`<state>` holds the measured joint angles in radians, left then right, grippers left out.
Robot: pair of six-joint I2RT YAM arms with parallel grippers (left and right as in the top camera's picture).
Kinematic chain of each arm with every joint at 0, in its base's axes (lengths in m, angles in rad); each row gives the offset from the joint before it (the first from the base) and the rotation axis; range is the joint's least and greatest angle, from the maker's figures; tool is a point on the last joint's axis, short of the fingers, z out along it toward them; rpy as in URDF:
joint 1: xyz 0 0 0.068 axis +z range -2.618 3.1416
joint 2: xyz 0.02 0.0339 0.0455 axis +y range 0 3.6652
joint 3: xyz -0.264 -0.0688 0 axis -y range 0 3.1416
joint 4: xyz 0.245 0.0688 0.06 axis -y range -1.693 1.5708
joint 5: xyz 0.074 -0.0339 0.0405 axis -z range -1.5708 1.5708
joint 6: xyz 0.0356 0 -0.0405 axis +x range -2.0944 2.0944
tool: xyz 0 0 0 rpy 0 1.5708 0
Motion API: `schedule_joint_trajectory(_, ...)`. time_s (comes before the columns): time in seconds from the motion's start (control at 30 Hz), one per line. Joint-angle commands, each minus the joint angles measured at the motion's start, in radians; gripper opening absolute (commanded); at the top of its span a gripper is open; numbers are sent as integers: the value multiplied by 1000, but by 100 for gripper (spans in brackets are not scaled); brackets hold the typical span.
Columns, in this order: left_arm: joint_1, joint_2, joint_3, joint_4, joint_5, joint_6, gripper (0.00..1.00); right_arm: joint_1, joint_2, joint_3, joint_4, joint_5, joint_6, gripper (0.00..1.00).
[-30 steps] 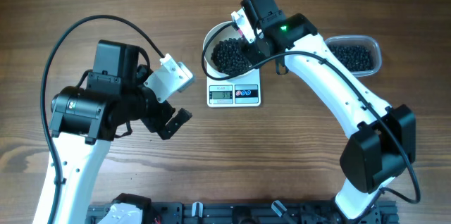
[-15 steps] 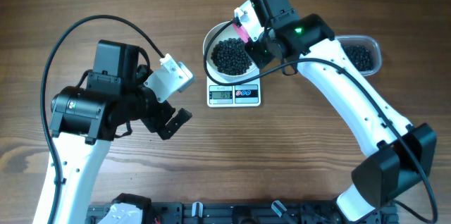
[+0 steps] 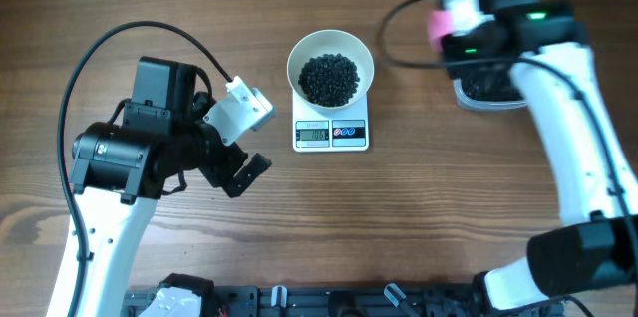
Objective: Scoop item into bowl and weigh 150g on scale
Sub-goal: 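Return the empty scoop right to the bean tub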
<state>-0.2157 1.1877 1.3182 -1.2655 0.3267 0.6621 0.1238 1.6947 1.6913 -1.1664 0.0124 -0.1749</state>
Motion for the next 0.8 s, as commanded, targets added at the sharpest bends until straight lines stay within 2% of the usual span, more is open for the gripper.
schedule_joint_trajectory(0.0, 6, 0, 11, 0, 2, 18, 100, -137, -15, 12, -32, 33, 16, 4)
schedule_joint_trajectory(0.13, 6, 0, 11, 0, 2, 18, 100, -230, 13, -49, -52, 129, -29, 4)
schedule_joint_trajectory(0.23, 6, 0, 11, 0, 2, 18, 100, -228, 26, -132, -32, 141, -31, 4)
schedule_joint_trajectory(0.47, 6, 0, 11, 0, 2, 18, 100, -225, 31, -293, 64, 303, 47, 4)
schedule_joint_trajectory(0.77, 6, 0, 11, 0, 2, 19, 100, -193, 162, -302, 108, 439, 43, 4)
